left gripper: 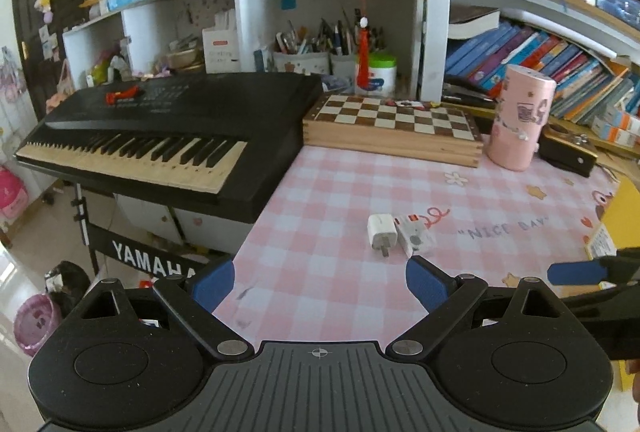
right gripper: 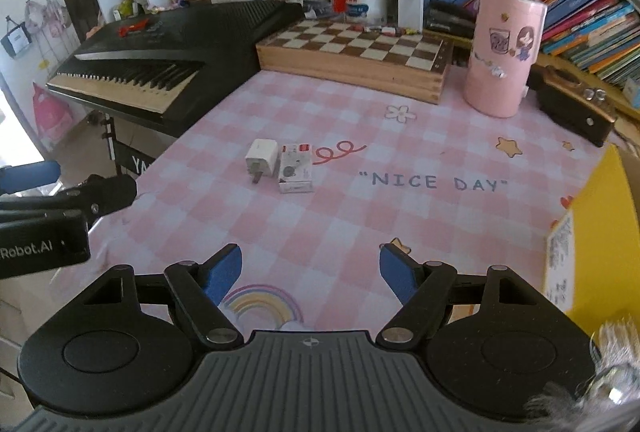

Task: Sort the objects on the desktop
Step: 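Grasp the white charger with the left tool while the right tool grasps the white card box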

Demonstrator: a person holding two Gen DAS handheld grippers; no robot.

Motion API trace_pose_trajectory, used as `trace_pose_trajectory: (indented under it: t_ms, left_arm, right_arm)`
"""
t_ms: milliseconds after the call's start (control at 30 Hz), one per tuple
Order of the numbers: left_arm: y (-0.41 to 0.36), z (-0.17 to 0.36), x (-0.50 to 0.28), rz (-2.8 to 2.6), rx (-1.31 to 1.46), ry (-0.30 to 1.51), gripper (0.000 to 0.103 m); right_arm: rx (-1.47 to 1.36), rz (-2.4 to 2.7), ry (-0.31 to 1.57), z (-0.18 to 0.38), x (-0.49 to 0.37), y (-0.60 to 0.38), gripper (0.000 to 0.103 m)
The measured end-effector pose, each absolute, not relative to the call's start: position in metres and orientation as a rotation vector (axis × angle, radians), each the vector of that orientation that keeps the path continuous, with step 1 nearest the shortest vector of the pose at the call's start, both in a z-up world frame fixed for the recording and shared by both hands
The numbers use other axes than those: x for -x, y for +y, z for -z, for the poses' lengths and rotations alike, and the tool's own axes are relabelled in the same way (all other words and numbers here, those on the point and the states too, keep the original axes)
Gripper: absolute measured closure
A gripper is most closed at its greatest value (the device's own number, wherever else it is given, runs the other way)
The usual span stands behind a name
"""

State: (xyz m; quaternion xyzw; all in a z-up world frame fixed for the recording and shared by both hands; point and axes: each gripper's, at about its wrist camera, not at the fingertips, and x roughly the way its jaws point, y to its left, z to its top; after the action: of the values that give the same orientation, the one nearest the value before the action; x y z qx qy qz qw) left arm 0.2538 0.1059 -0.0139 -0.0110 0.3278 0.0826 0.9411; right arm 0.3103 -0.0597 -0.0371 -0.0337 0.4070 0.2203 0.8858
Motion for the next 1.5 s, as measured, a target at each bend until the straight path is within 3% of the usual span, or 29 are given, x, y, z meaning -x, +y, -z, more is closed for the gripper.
trace_pose_trajectory:
  t_ms: [400,567,733,867,1033,1500]
  left_arm:
    - [0.090,0.037,-0.322,-0.180,0.042,0.722,0.011]
    - [0.090,0.050,-0.346,-0.165,0.081,0.753,0.024]
    - [0.084,0.069,-0.369,-0.154,0.040,0.806,0.048]
    - [0.076,0.079,-0.379,-0.121,-0.001,0.820,0.058]
    - [0.075,0.090,-0.388,-0.102,-0.003,0.858,0.078]
    - [0.135,0.061,-0.326,-0.171,0.243,0.762,0.080]
  right_arm:
    - [0.054,-0.438,0.883,0.058,-0.361,-0.062,0.031]
    - [0.030,-0.410,0.887,0.060,-0.372,-0.065,0.033]
    - [0.029,-0.406,0.901,0.063,-0.378,-0.068,0.033]
    - [0.026,-0.409,0.910,0.064,-0.381,-0.068,0.034]
    - [0.053,-0.431,0.908,0.066,-0.384,-0.062,0.035]
    - [0.181,-0.535,0.824,0.077,-0.403,-0.011,0.036]
